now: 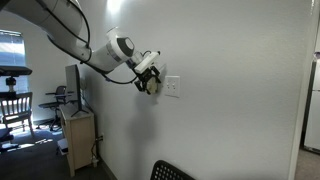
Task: Flip the switch on the left
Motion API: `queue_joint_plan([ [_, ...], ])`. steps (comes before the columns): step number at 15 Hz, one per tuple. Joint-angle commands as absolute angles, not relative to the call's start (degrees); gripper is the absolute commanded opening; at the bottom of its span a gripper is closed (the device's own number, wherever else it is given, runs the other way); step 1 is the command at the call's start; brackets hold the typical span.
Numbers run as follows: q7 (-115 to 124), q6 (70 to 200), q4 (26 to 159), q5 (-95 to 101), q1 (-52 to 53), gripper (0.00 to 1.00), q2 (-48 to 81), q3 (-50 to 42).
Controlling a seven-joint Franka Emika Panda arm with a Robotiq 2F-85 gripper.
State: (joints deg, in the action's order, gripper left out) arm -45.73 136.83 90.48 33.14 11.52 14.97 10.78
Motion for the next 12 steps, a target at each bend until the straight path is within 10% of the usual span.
queue_joint_plan([
  [1, -44.79, 138.10, 90.04, 32.28, 11.20, 1.00, 16.40, 9.72],
  [12, -43.66, 146.27, 90.20, 34.57, 11.20, 1.00, 16.56, 7.93],
])
